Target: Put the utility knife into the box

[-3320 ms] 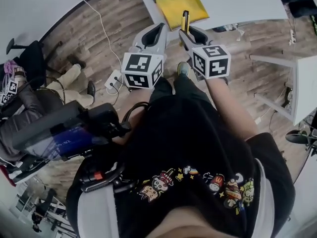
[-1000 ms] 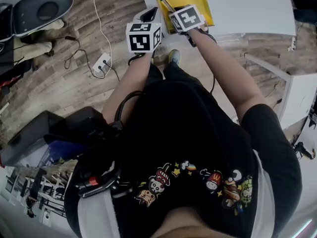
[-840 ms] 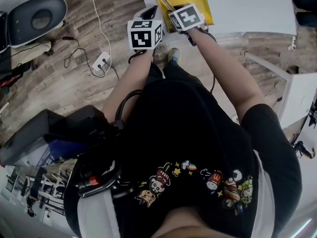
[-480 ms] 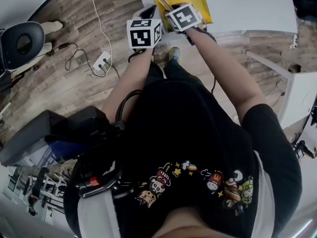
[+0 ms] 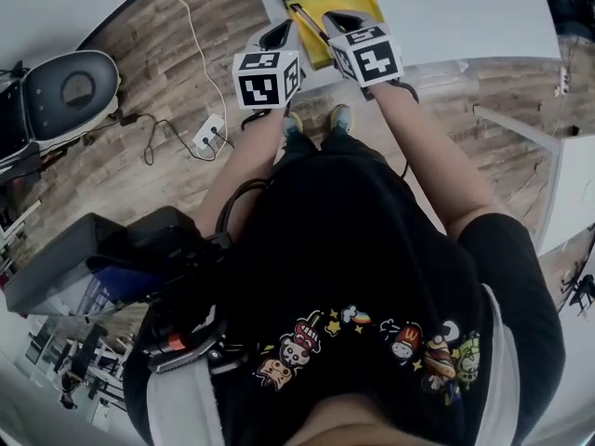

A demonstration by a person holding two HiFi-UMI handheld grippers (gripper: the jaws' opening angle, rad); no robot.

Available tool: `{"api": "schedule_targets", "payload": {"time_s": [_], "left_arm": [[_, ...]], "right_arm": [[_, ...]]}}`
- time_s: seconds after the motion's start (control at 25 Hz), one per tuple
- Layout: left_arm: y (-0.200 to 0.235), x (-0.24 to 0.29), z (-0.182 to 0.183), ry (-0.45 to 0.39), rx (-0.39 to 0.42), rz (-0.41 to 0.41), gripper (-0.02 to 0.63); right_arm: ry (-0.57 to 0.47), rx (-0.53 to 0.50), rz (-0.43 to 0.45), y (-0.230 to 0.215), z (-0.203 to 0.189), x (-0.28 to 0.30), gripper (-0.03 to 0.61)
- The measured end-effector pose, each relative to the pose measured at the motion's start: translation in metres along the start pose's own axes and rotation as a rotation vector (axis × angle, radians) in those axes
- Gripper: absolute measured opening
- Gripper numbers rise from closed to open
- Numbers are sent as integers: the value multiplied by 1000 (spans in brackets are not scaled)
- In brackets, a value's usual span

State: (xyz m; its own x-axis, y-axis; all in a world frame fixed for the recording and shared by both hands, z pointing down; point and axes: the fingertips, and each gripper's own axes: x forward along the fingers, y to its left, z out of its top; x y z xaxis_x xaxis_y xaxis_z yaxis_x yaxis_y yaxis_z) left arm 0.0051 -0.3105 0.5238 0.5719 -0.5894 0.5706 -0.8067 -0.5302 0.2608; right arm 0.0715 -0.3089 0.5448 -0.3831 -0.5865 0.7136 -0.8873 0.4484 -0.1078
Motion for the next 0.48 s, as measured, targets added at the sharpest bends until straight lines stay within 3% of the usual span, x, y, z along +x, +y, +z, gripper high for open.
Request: {"api": "schedule_targets", "payload": {"time_s": [0.24, 0.48], "left_arm": [[-43, -52, 63, -157, 128, -16, 1], [-79, -102, 123, -363, 280, -3, 0]], "right_arm": [[-419, -36, -67, 15, 67, -101, 23], [-636, -63, -167, 21, 107, -164, 23]]}}
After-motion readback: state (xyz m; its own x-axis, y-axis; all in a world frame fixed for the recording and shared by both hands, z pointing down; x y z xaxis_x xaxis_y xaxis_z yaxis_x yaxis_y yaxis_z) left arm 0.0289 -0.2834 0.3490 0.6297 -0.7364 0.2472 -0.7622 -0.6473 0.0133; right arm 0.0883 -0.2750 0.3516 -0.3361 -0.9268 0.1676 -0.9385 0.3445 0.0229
